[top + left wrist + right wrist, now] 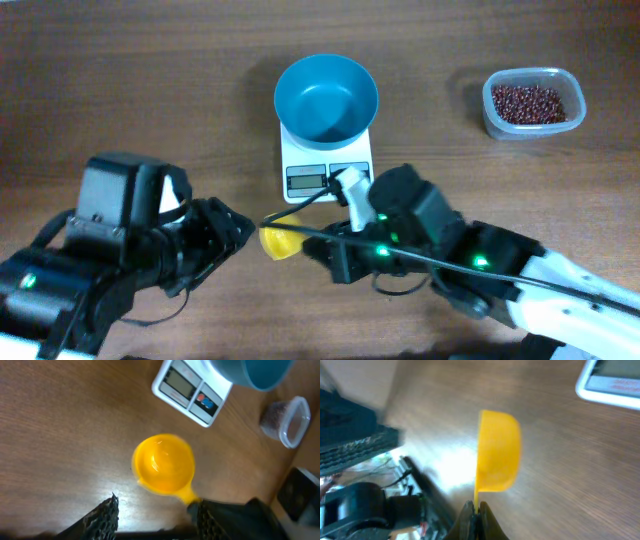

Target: Scoop item into bowl and weigh 50g on scale

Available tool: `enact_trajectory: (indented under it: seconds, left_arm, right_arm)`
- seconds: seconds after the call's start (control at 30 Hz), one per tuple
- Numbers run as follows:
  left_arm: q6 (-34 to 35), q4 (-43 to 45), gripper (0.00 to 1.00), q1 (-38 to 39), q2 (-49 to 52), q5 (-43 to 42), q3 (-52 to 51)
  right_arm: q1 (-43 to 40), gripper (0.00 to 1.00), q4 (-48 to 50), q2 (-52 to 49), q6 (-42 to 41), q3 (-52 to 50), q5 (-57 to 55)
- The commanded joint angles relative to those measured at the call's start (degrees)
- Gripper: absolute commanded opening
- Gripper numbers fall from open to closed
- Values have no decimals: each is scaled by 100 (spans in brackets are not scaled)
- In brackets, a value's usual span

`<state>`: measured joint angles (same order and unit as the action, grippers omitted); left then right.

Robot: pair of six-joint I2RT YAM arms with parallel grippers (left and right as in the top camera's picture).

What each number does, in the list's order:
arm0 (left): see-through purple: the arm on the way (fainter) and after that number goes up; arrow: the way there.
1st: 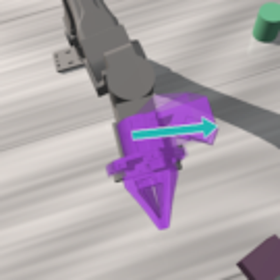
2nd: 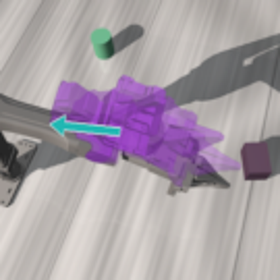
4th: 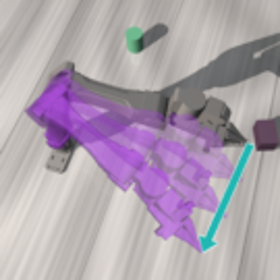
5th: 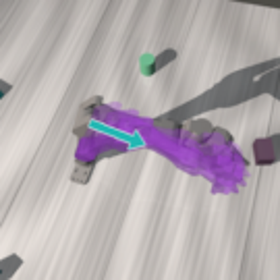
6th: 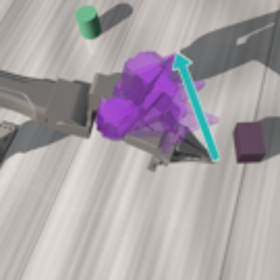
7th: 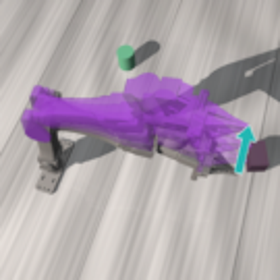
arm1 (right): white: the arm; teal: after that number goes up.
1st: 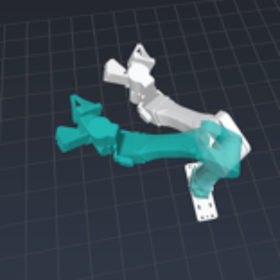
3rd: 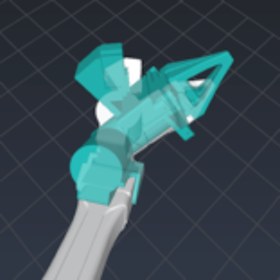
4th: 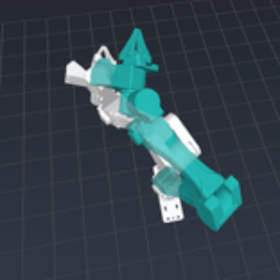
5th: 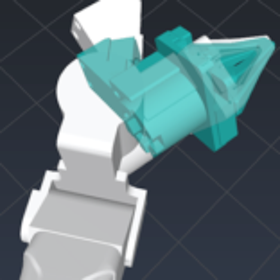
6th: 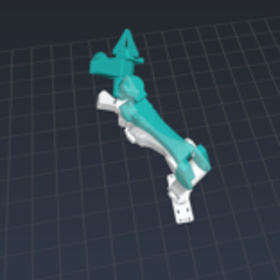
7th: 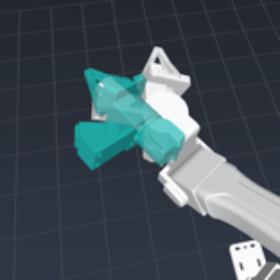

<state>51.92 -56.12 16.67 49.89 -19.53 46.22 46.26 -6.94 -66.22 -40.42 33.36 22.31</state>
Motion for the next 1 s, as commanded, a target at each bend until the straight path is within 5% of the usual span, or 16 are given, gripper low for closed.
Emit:
enact_trajectory:
  seconds: [0.0, 0.03, 0.2, 0.27, 0.33, 0.6, 0.73, 0.77, 0.83, 0.97]
  left_arm:
    - [-258, -396, 61, 17, -295, -11, 114]
    - [-258, -452, 98, 17, -315, -9, 114]
    - [-208, -330, 99, 24, -315, -339, 114]
    - [-925, 800, 99, 369, -315, -916, 116]
    - [-918, 1412, 99, 1010, -162, -398, 142]
    - [-940, 850, 96, 3268, 2804, 2529, 1773]
    - [-938, 850, 99, 3495, 3442, 2686, 1770]
    - [-940, 866, 57, 3495, 3486, 2717, 1768]
    - [-938, 975, 0, 3495, 3657, 3239, 1768]
    - [-938, 1589, 0, 3495, 4487, 3794, 1759]
  right_arm:
    - [-555, 4, -1193, 1222, 260, 26, -872]
    - [-737, 4, -1843, 1786, 393, 39, -1088]
    - [-1152, 4, -4597, 4511, 463, 378, -2240]
    - [-1152, 4, -5344, 4931, 461, 914, -2741]
    - [-1152, 4, -5807, 4931, 466, 1742, -2964]
    - [-1150, 4, -6496, 4931, 439, 2986, -2986]
    - [-1150, 4, -6843, 4931, 446, 3003, -3067]
    - [-1150, 4, -6846, 4931, 444, 3003, -3086]
    - [-1150, 4, -6822, 4931, 444, 3003, -3233]
    - [-1150, 4, -6806, 4929, 439, 3003, -3480]
